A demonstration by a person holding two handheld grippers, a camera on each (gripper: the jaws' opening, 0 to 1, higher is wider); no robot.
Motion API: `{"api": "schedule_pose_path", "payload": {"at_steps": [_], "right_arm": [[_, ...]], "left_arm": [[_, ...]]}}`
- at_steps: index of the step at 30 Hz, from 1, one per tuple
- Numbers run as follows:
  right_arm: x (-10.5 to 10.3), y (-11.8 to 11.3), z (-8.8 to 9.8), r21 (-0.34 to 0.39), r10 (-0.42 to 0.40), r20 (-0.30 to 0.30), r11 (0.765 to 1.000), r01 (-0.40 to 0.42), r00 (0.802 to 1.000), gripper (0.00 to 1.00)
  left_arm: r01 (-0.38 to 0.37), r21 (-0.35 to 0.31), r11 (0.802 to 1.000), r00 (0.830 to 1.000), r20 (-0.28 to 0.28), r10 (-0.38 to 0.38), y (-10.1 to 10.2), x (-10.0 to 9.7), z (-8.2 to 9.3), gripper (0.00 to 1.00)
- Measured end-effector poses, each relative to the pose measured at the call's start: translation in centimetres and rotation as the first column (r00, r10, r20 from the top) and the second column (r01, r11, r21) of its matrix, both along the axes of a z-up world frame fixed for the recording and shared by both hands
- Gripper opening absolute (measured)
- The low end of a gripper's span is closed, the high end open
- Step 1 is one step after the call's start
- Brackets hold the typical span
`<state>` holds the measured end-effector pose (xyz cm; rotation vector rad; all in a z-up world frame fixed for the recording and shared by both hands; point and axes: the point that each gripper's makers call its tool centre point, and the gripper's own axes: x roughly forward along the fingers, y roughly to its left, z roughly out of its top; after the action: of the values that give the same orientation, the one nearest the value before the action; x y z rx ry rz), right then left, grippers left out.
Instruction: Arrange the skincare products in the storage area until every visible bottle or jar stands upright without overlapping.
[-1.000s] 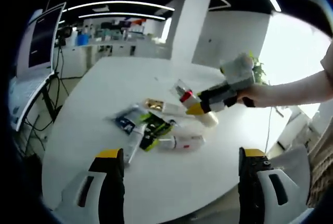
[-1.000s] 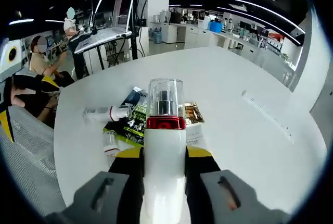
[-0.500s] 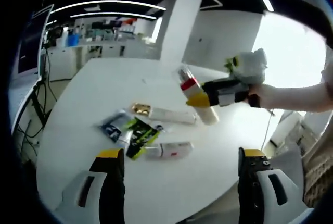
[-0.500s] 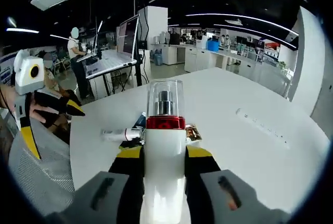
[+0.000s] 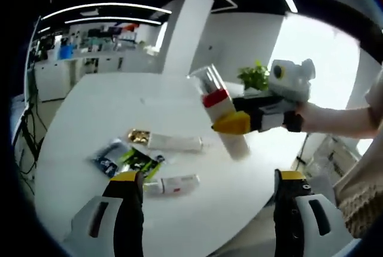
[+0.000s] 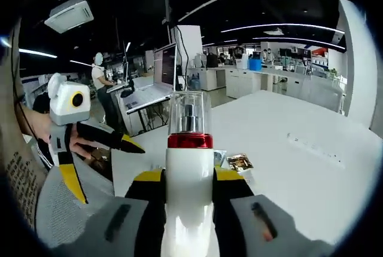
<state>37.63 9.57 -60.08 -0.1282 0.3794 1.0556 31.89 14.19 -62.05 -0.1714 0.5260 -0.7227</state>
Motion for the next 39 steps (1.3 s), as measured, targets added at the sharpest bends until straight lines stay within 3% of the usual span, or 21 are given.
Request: {"api": "schedule_pose_path", "payload": {"at_steps": [5,10,16,19,21,28,32,36,39], "right_arm": [[-2.3,-0.5,1.0,0.065,0.039,-0.028,0.997,-0.037,0.999,0.28],[-3.5,-1.4,0.8,0.064,0.044,-0.037,0.997,-0.042,0.998,0.28],[-5.1,-2.3,1.4,0.163,0.043,-0.095,0.986,-0.027,0.995,0.28],[-5.9,-2.6,2.0,0.210,0.058,-0.112,0.977,-0.033,0.992,0.28],[-6.4,-2.8,2.4,0.235,0.069,-0.118,0.971,-0.039,0.991,0.28],[-7.7,-3.2,3.3,0.309,0.081,-0.135,0.951,-0.036,0.987,0.28],[-8.2,-3.1,4.0,0.347,0.095,-0.142,0.937,-0.040,0.985,0.28],[-8.7,-2.8,5.2,0.414,0.117,-0.150,0.909,-0.045,0.982,0.28],[-9.0,-2.8,5.9,0.443,0.128,-0.149,0.895,-0.050,0.980,0.28]], "left_arm": [[0.072,0.005,0.997,0.997,0.026,-0.072,-1.3,0.1,0.8,0.88],[0.154,-0.019,0.988,0.987,0.042,-0.153,-2.6,-0.2,2.0,0.88],[0.260,-0.045,0.965,0.965,0.061,-0.257,-4.3,-0.6,3.6,0.86],[0.293,-0.148,0.944,0.956,0.069,-0.286,-5.3,-0.9,5.4,0.85],[0.319,-0.236,0.918,0.948,0.084,-0.307,-6.0,-1.0,7.1,0.87],[0.405,-0.212,0.889,0.914,0.109,-0.390,-7.4,-1.6,8.3,0.81],[0.438,-0.267,0.859,0.898,0.093,-0.429,-8.2,-2.1,8.9,0.73],[0.452,-0.277,0.848,0.891,0.089,-0.445,-8.8,-2.2,9.3,0.62],[0.455,-0.284,0.844,0.889,0.097,-0.447,-9.0,-2.3,9.8,0.60]]}}
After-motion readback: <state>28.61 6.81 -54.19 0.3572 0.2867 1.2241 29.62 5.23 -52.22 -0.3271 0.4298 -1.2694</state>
